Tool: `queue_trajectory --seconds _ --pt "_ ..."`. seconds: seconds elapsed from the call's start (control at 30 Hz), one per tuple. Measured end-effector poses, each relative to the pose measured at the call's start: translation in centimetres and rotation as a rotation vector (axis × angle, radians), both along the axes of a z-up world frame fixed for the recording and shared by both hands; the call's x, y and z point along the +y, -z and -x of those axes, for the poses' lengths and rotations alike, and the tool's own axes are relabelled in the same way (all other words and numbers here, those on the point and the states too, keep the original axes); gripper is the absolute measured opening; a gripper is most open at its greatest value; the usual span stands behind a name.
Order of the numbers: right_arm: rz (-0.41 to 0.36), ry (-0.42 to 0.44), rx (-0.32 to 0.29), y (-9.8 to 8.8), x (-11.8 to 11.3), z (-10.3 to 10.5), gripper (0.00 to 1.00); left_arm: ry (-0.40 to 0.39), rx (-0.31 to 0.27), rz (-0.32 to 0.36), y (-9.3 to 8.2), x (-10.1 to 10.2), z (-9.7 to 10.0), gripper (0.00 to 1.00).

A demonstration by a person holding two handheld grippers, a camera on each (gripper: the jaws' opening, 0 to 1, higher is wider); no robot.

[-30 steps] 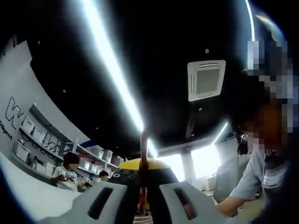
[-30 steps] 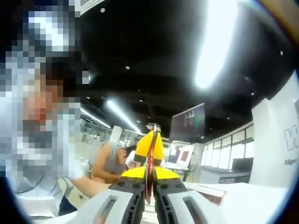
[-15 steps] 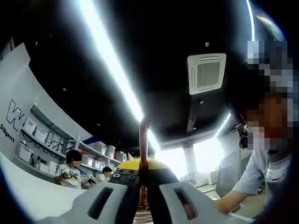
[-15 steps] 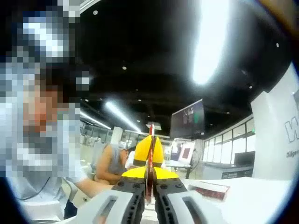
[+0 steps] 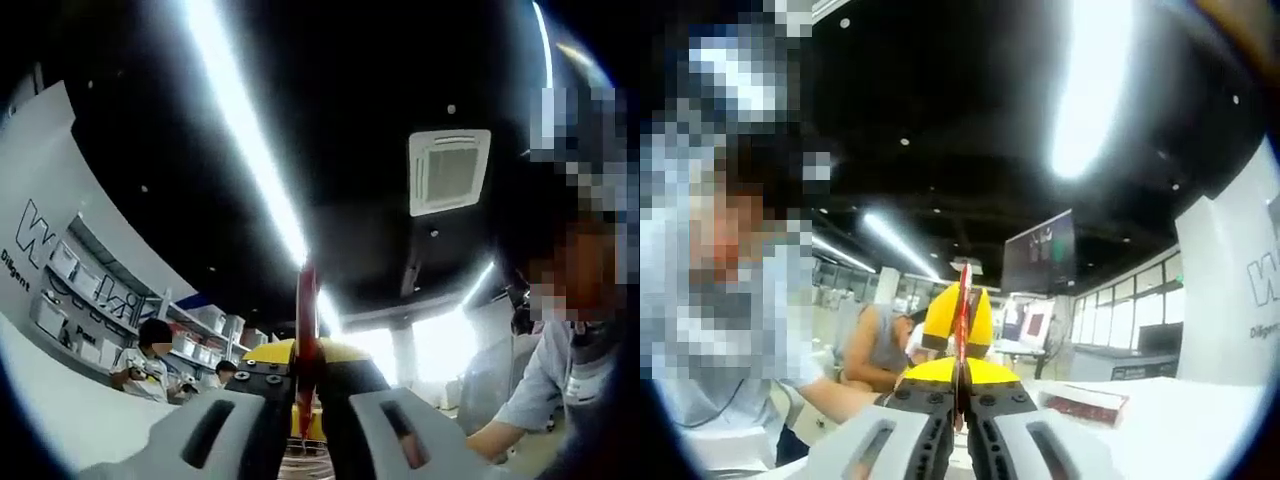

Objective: Tear open the coffee pouch, take out the coffee, and pour the coffee from the pouch into the cup

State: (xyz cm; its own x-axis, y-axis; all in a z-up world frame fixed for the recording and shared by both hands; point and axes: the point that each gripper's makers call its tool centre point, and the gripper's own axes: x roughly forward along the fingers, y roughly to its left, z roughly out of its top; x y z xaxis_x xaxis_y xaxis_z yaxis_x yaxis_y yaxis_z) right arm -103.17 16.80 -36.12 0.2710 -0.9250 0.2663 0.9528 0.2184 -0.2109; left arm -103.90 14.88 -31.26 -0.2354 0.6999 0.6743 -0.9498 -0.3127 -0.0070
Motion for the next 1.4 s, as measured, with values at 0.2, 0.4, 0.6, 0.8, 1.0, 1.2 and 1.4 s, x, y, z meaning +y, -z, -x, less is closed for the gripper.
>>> queue_trajectory --seconds 0.2,0.4,0.6,0.8,1.0,1.2,1.4 --pt "-0.004 0.003 -0.001 0.0 0.0 -0.1 0.03 -0.019 0.003 0.013 0.1 -0.1 -0.1 0.05" --pt "0.019 0.000 0.038 0.1 -0.2 -0.8 0.06 -0.004 -0.002 -0.005 0.1 -0.2 -0.2 0.09" --pt "0.021 0.007 0.029 0.1 -0.3 -0.6 0.04 -0.018 0.011 0.010 0.2 0.1 -0.5 0.06" --pt "0.004 0.021 0.021 0.0 -0.4 -0.1 0.02 -0.025 0.015 0.010 0.2 0.1 -0.3 0.07" --pt "-0.020 0.015 -0.012 0.3 -0.1 0.1 0.02 -0.054 0.015 -0.026 -0.7 -1.4 -0.1 0.10" --pt "-0.018 0.017 -0.014 0.2 -0.1 0.2 0.03 -0.136 0.020 0.011 -1.0 -2.2 0.4 0.09" --pt "-0.011 0.026 -0.011 0.2 -0.1 0.2 0.03 -0.167 0.033 0.131 -1.3 -1.8 -0.6 0.08"
